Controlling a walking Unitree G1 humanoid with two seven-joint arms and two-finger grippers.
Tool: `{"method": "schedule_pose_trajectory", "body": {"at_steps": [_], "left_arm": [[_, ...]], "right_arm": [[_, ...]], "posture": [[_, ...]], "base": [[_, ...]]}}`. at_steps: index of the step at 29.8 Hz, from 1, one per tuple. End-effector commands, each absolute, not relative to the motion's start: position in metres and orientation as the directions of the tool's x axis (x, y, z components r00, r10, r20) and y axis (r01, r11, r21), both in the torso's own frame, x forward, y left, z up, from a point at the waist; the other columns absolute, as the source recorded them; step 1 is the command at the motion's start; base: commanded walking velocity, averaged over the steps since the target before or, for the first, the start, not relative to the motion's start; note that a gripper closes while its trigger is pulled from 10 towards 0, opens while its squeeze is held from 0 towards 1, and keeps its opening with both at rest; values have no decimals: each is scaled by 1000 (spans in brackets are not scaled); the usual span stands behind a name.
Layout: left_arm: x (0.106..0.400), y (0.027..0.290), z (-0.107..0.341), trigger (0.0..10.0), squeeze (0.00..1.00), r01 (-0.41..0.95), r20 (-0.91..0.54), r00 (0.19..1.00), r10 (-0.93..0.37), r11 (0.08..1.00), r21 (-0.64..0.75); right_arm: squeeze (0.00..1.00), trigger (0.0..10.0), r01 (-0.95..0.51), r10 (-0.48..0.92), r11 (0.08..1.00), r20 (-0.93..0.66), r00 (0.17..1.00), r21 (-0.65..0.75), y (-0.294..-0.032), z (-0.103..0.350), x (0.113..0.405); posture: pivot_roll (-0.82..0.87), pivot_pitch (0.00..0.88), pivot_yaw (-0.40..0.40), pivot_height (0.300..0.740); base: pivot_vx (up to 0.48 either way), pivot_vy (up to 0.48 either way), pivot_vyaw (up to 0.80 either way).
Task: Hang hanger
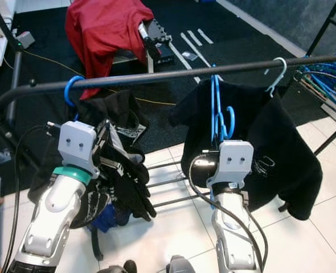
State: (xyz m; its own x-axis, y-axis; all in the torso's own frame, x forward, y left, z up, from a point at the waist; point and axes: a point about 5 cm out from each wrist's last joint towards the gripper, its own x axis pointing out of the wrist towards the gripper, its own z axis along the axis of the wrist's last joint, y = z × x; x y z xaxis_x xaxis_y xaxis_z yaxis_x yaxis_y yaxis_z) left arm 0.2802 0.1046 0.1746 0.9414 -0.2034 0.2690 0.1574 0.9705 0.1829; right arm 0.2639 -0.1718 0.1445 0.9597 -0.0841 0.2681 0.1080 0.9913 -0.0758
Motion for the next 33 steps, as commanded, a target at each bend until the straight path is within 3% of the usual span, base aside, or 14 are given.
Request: {"method": "schedule_pose_trajectory", "body": {"at_steps": [1, 11, 22, 33], "left_arm": [[279, 106, 175, 10000, 0, 143, 279, 941, -192, 972, 186], [279, 107, 175, 10000, 0, 142, 279, 941, -191, 972, 186], [281, 116, 168, 10000, 0, 102, 249, 958, -141, 981, 164], [287, 130, 181, 10000, 0, 3, 308, 949, -61, 983, 186]], "right_arm": [[0, 10000, 110, -87, 991, 265, 960, -75, -173, 143, 263], [0, 10000, 69, -38, 994, 313, 949, -89, -166, 157, 266], [0, 10000, -150, 178, 983, 349, 920, -107, -129, 177, 284], [0, 10000, -134, 137, 990, 318, 938, -34, -138, 181, 315]], "posture": [[-169, 4, 55, 740], [-167, 8, 60, 740], [-115, 15, 32, 740], [-36, 13, -14, 740]], "base": [[-375, 0, 0], [-373, 0, 0], [-373, 0, 0], [-369, 0, 0]]}}
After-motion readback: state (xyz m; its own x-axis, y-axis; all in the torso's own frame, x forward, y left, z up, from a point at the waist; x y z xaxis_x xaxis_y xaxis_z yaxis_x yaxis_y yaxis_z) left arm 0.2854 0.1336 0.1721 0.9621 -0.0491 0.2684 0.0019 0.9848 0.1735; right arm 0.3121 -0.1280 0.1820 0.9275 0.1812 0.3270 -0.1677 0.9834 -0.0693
